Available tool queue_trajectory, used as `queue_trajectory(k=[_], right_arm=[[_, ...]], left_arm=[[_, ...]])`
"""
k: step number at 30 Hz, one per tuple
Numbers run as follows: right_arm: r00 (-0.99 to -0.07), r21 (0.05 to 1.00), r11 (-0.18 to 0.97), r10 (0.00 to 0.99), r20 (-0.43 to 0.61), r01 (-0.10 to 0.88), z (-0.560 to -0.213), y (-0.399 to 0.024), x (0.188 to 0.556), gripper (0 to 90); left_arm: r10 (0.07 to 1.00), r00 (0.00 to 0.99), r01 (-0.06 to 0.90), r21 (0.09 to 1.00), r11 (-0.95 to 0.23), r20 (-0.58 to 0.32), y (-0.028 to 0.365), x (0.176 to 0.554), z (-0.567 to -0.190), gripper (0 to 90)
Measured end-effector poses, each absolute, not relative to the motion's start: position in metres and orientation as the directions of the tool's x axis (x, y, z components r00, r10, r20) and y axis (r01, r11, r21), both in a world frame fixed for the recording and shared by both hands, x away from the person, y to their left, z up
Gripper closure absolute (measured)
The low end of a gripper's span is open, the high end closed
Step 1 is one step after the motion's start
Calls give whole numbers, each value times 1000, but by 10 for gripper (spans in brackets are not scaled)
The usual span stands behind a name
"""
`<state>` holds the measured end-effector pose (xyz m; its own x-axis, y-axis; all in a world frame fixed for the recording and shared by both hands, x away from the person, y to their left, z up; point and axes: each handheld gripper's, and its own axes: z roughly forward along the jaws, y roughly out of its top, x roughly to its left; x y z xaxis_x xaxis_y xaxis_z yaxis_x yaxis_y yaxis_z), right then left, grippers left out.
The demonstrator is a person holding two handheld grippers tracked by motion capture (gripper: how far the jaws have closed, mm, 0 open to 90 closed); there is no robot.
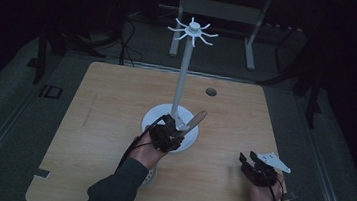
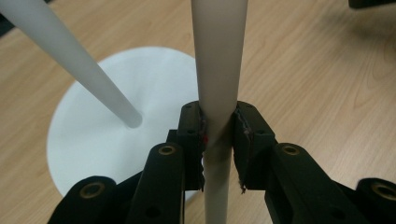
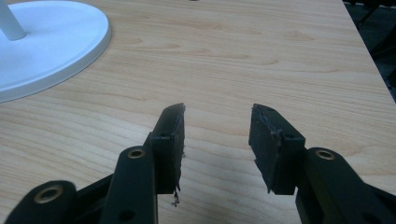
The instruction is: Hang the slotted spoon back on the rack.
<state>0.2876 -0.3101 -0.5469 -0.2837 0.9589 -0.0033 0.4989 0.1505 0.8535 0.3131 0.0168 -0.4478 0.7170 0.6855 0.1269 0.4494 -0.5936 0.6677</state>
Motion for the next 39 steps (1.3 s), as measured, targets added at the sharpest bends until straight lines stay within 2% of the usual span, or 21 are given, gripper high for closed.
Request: queue_trajectory(k=[15,24,39], right_arm=[[-285,853,150,959,-2,500,-547,-310,288,551],[-286,853,151,958,-3,499,-547,-310,287,549],[-284,852,150,959,-2,501,-547,-310,287,549]], left_arm=[[744,650,405,761,-507,150,19,304,-425,743],[754,634,331,820,-468,174,26,298,-417,744],[793,594,322,864,-388,135,34,299,-410,744]])
